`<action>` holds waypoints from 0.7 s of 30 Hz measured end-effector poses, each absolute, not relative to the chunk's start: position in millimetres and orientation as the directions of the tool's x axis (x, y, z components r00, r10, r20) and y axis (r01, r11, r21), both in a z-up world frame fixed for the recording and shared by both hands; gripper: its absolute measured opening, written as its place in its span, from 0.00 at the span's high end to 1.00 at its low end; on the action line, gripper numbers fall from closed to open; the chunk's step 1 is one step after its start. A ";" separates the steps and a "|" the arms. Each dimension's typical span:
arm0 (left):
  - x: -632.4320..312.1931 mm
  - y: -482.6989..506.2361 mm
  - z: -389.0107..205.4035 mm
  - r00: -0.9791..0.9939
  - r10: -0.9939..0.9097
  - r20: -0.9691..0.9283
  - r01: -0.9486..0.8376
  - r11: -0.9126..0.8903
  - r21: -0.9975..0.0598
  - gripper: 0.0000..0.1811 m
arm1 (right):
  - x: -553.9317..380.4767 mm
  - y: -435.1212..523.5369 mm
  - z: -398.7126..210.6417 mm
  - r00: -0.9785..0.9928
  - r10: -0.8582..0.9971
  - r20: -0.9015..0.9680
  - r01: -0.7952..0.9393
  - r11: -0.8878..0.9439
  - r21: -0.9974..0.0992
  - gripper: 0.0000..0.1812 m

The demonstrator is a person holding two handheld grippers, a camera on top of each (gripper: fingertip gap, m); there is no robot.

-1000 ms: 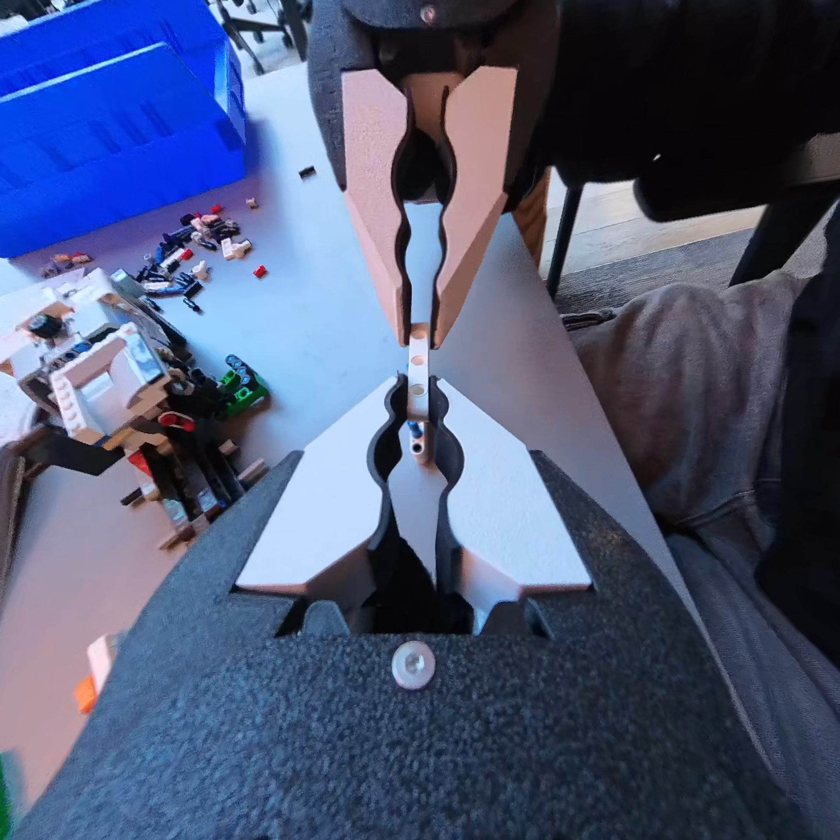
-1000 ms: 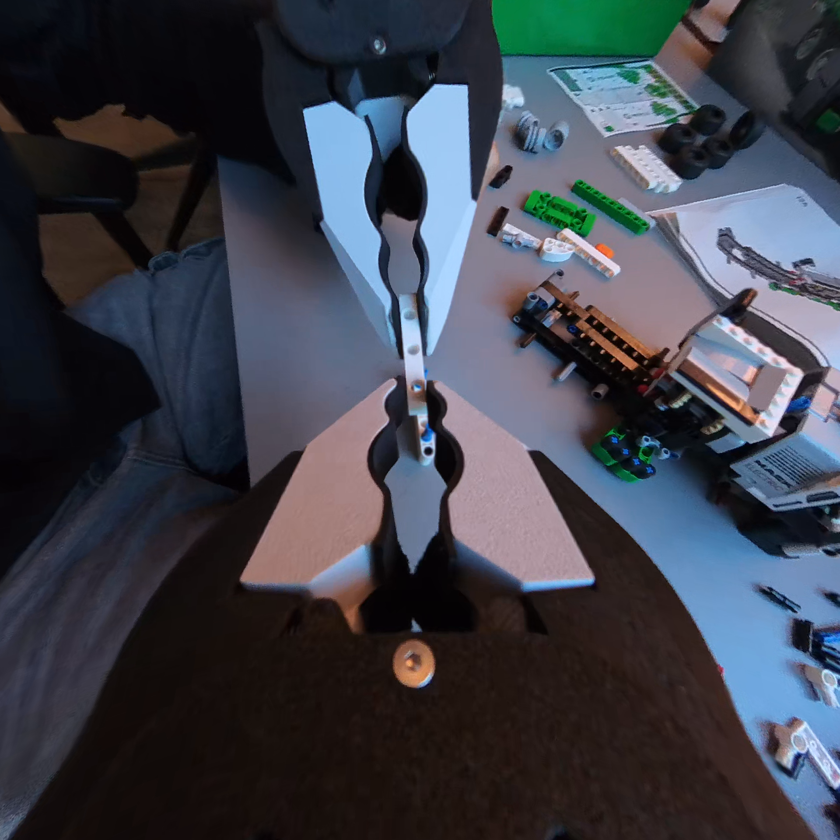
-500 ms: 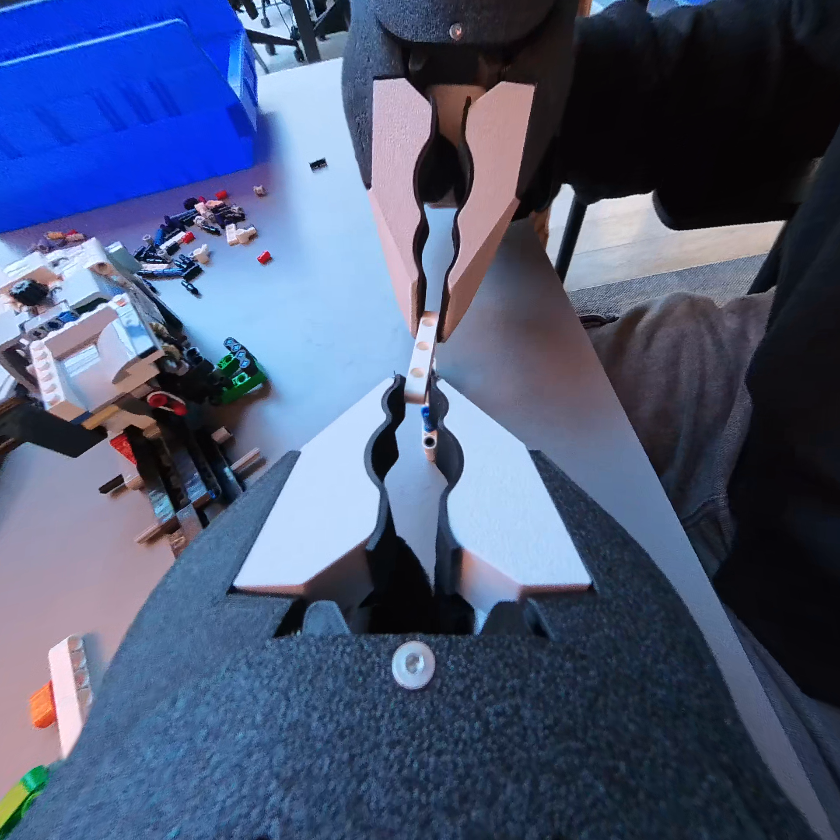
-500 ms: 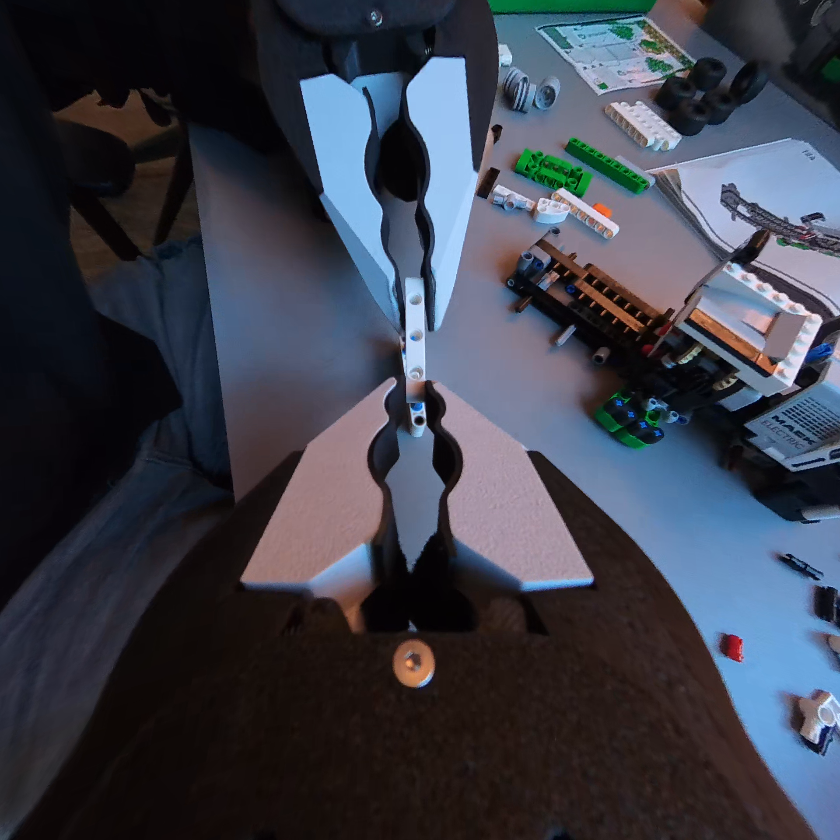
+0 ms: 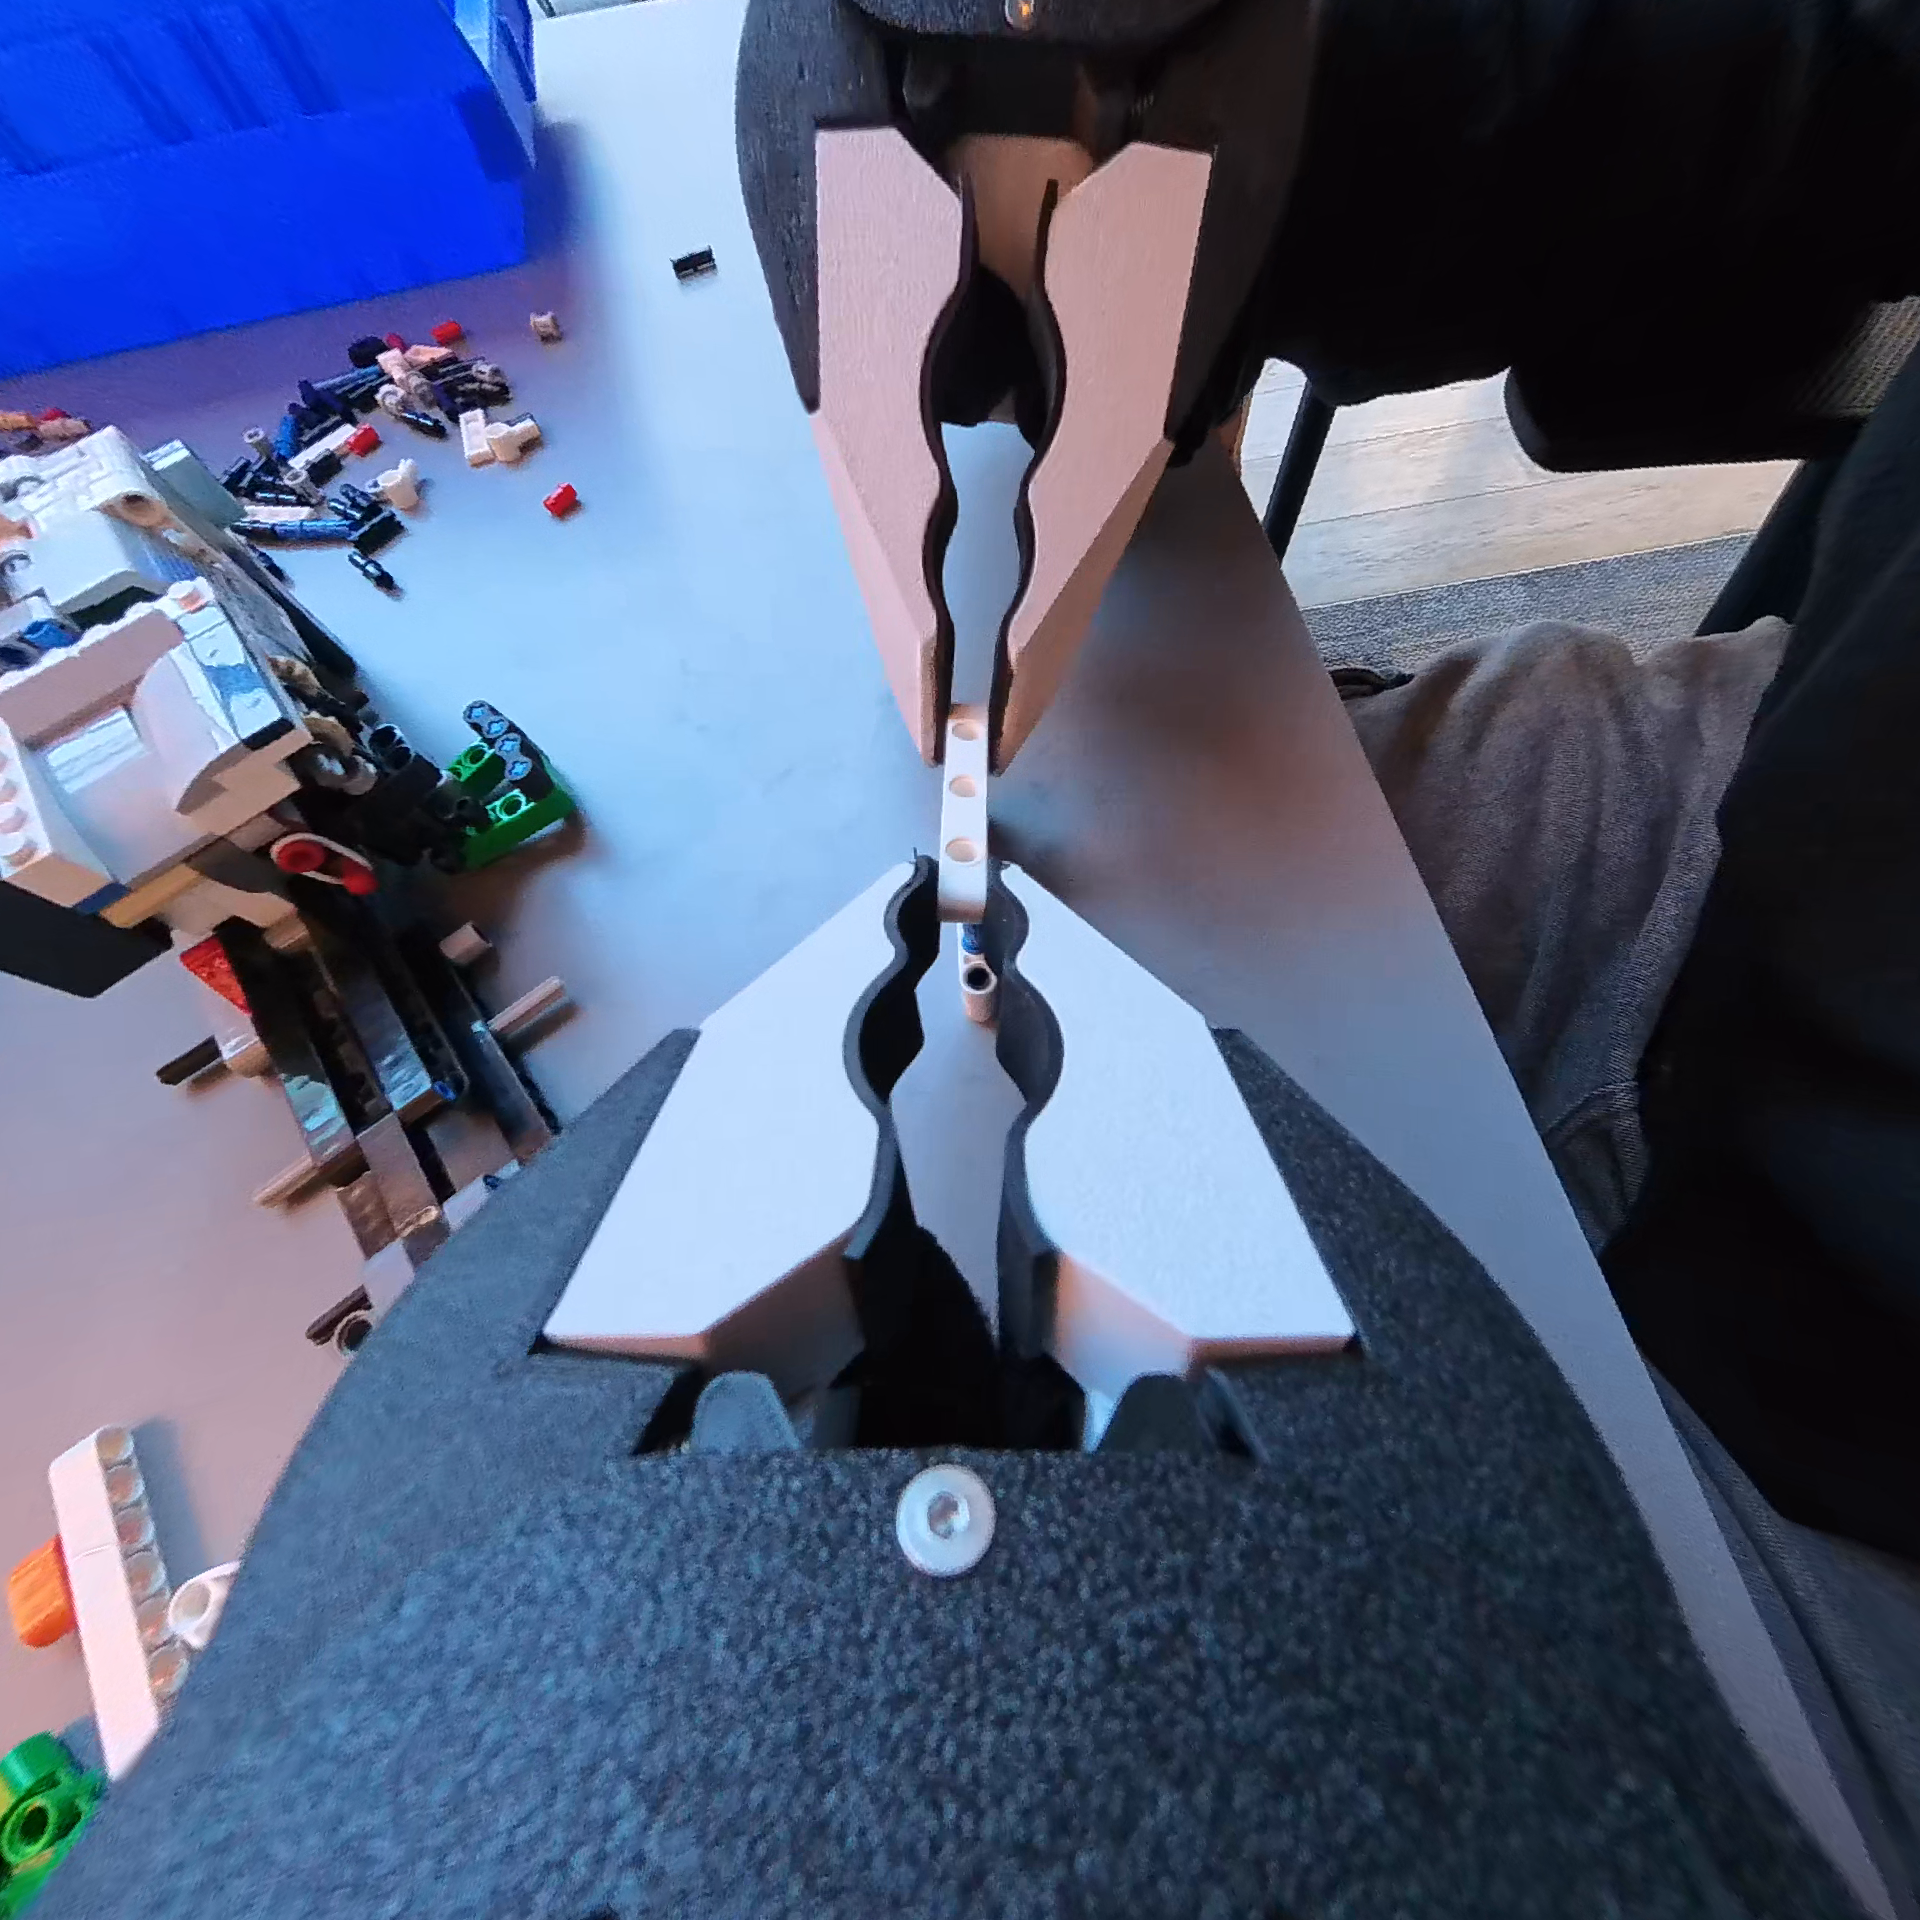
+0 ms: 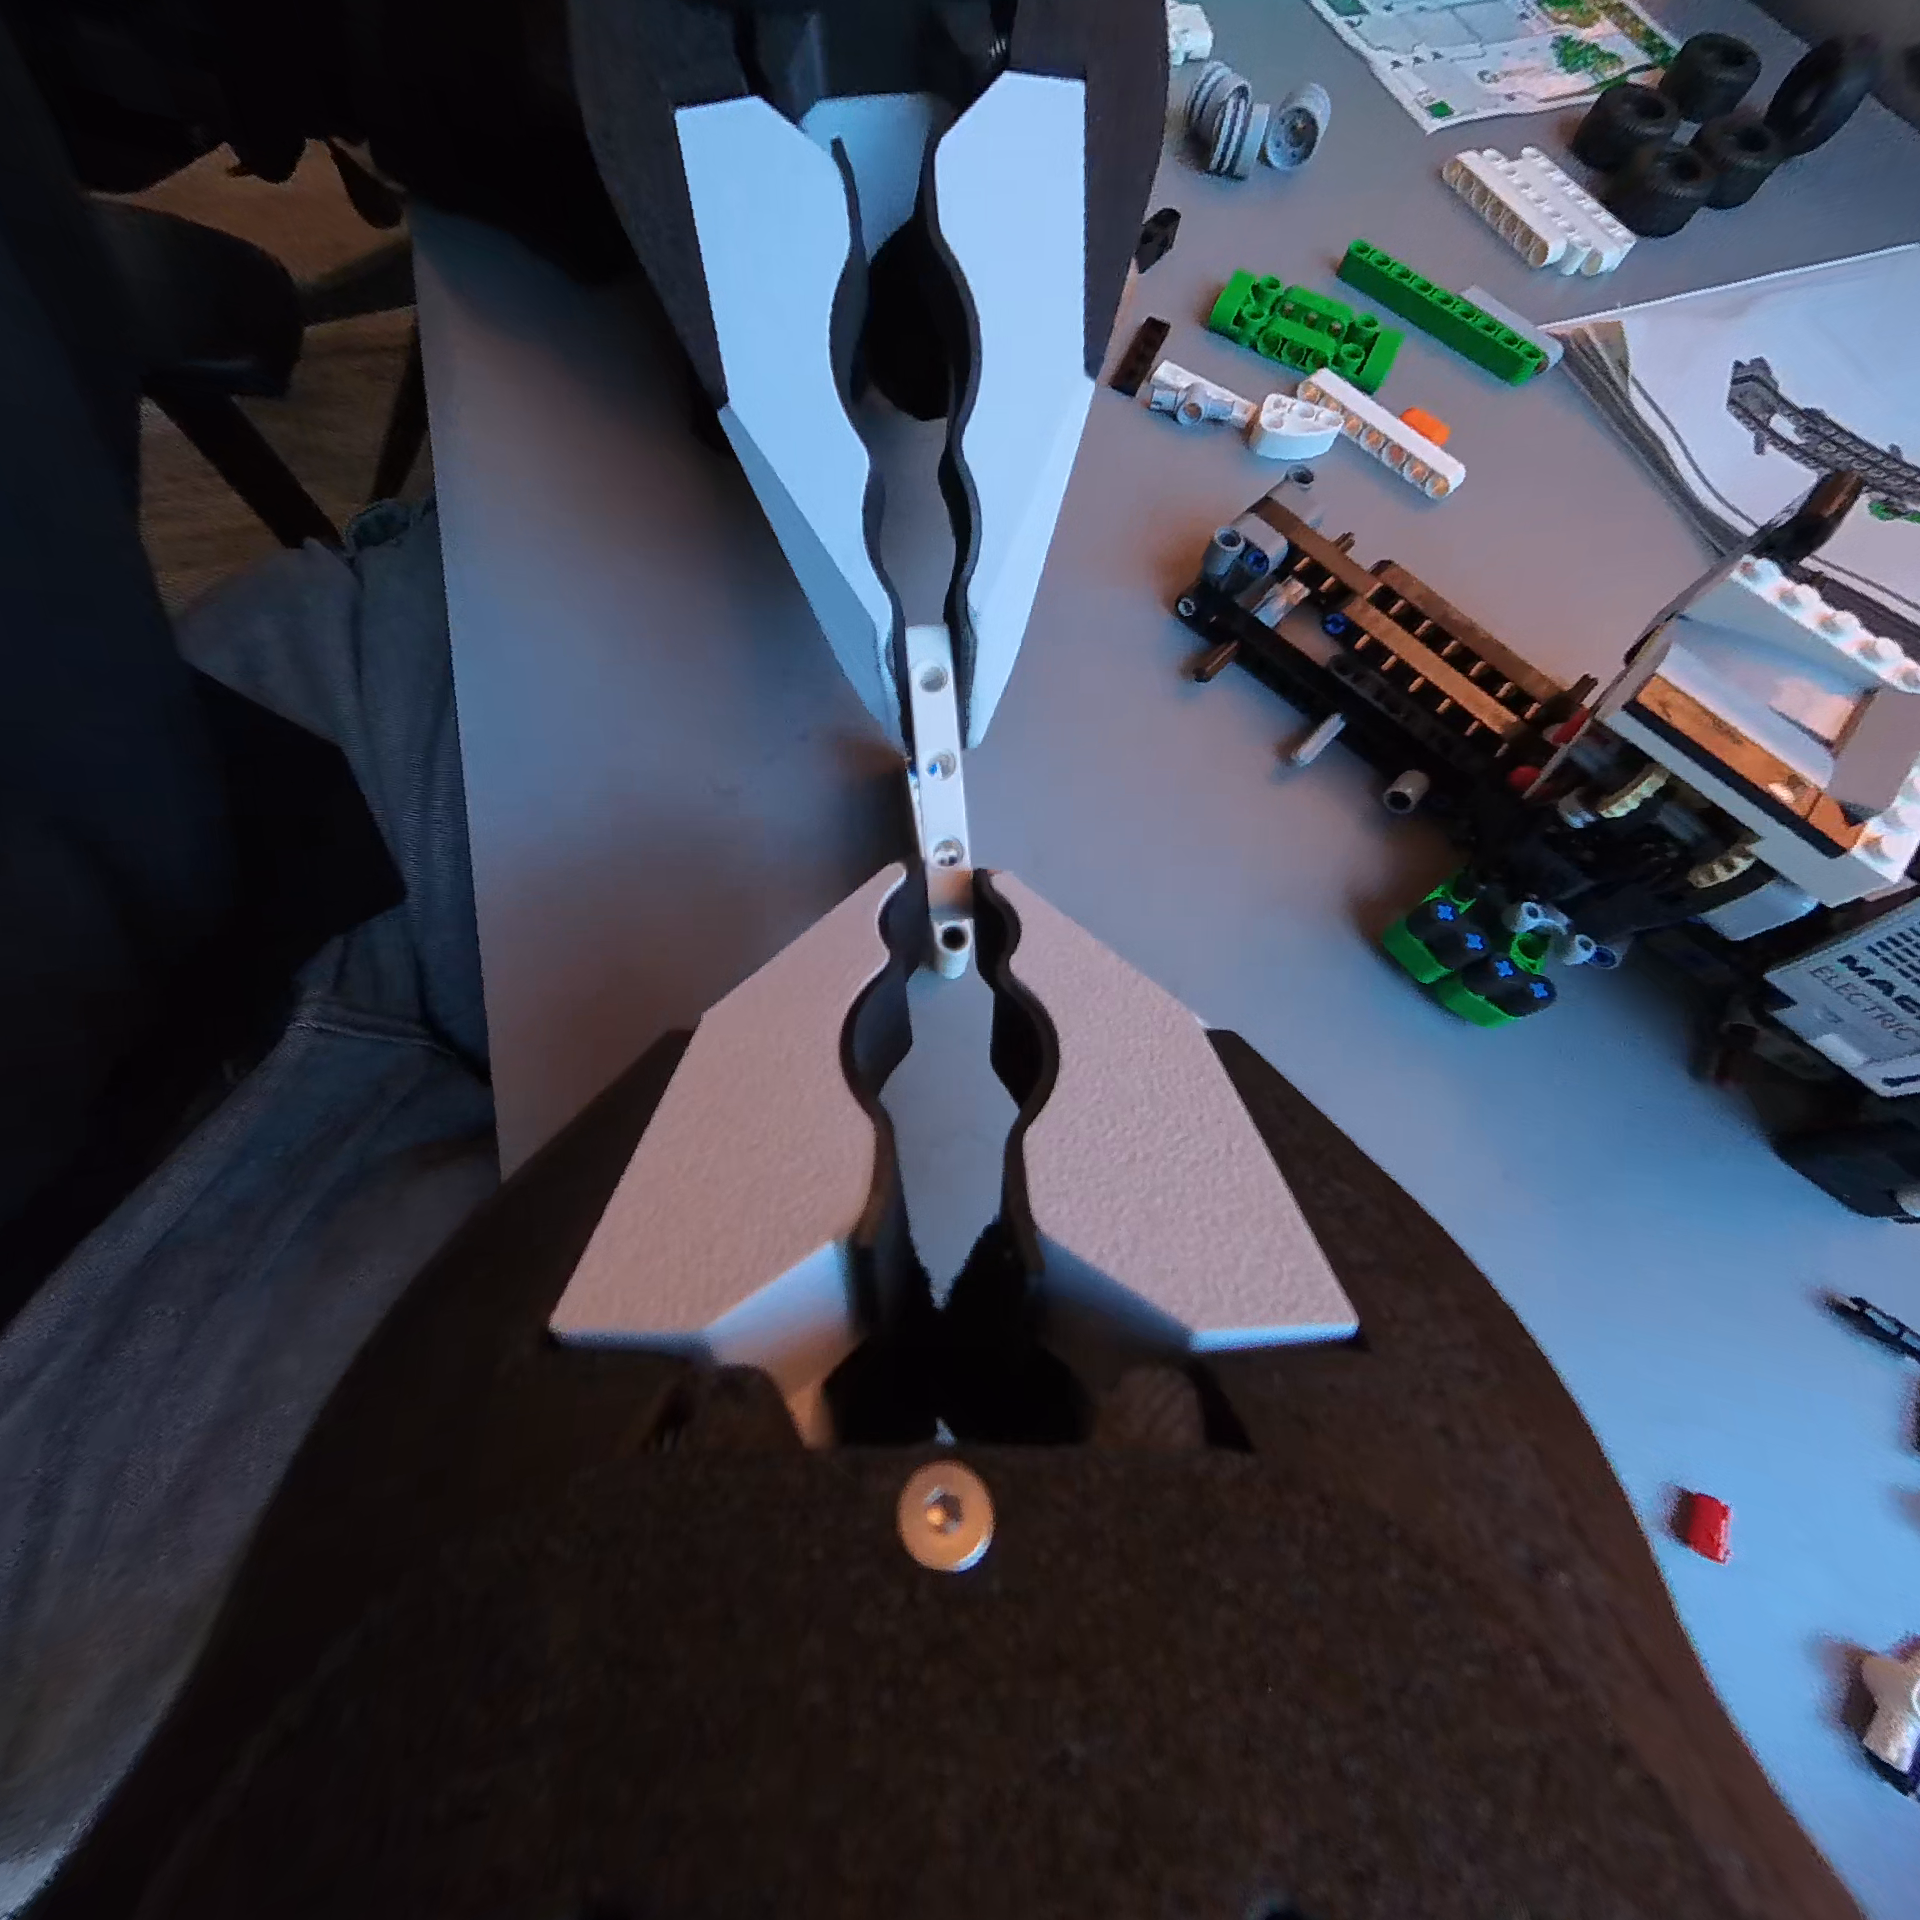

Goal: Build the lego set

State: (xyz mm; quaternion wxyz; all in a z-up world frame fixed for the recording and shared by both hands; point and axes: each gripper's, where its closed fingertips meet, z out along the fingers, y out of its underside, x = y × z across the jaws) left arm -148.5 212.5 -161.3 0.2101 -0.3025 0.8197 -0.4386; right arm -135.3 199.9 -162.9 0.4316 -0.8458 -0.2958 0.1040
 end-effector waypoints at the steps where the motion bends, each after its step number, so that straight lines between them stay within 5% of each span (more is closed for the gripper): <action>1: -148.3 212.7 -161.5 -0.728 -0.682 -0.076 -0.315 0.431 -0.846 0.97 | -134.8 200.5 -163.0 0.804 0.589 0.079 0.409 -0.453 -0.792 0.96; 21: -157.4 219.8 -148.1 -0.727 -0.668 -0.157 -0.254 0.475 -0.843 0.91 | -137.4 205.8 -156.7 0.732 0.679 0.052 0.497 -0.481 -0.722 0.96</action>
